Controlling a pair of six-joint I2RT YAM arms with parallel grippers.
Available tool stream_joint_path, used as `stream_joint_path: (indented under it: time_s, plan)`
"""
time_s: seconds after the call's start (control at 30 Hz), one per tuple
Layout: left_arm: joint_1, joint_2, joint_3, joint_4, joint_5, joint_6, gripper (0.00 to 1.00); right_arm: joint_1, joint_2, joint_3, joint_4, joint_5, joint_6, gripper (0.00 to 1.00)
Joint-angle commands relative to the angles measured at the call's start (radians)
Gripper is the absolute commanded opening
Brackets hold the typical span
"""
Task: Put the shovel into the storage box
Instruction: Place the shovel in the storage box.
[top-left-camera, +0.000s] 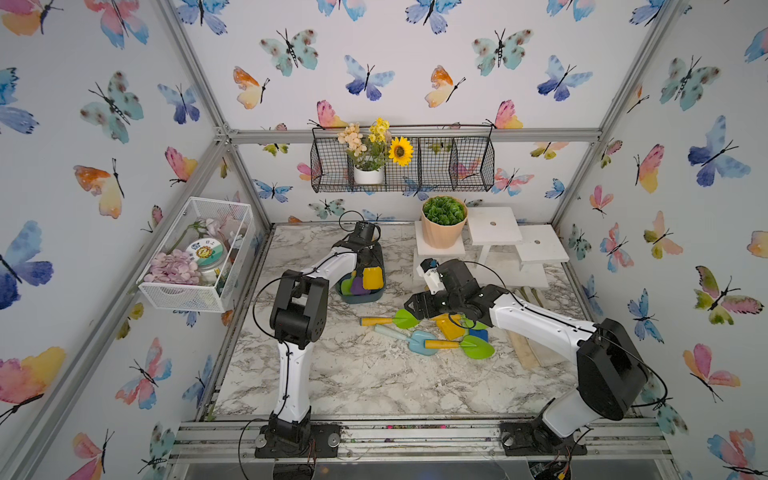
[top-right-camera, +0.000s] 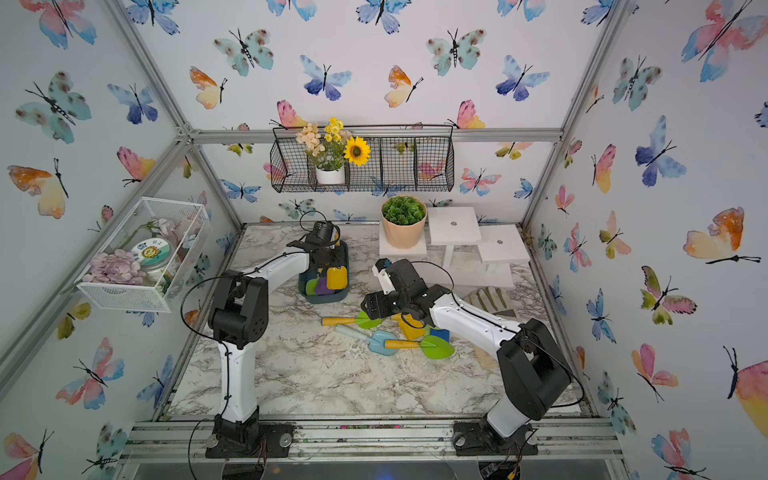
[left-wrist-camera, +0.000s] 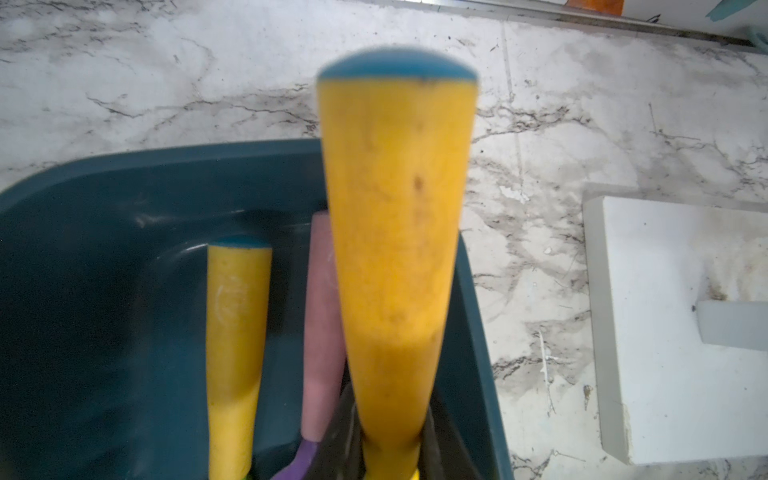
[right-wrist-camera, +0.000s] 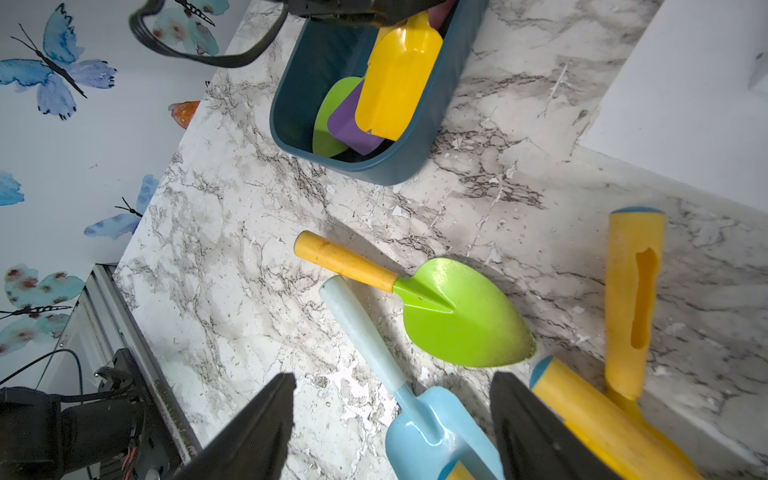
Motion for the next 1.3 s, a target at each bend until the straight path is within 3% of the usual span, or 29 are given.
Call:
stream_joint_path:
  time_s: [0.0, 0.27, 0.57, 0.83, 1.1, 1.27]
  plan:
    - [-0.008, 0.002, -0.004, 0.022, 0.025, 0.011, 0.07, 0.004, 0.002, 0.000, 0.002, 0.023, 0.010, 0.78]
    - [-0.015, 0.013, -0.026, 0.028, 0.022, 0.013, 0.08, 0.004, -0.011, -0.020, 0.008, 0.027, 0.016, 0.78]
    - [-0.022, 0.019, -0.045, 0.031, 0.022, 0.009, 0.20, 0.004, -0.013, -0.024, 0.013, 0.028, 0.021, 0.78]
    - [-0.030, -0.006, -0.071, 0.039, 0.022, 0.007, 0.20, 0.004, -0.021, -0.029, 0.015, 0.032, 0.025, 0.78]
    - [-0.040, -0.052, -0.087, 0.035, 0.012, -0.004, 0.42, 0.004, -0.032, -0.037, 0.016, 0.035, 0.030, 0.78]
    - [-0.046, -0.118, -0.123, 0.031, 0.008, -0.010, 0.43, 0.004, -0.040, -0.040, 0.016, 0.044, 0.026, 0.78]
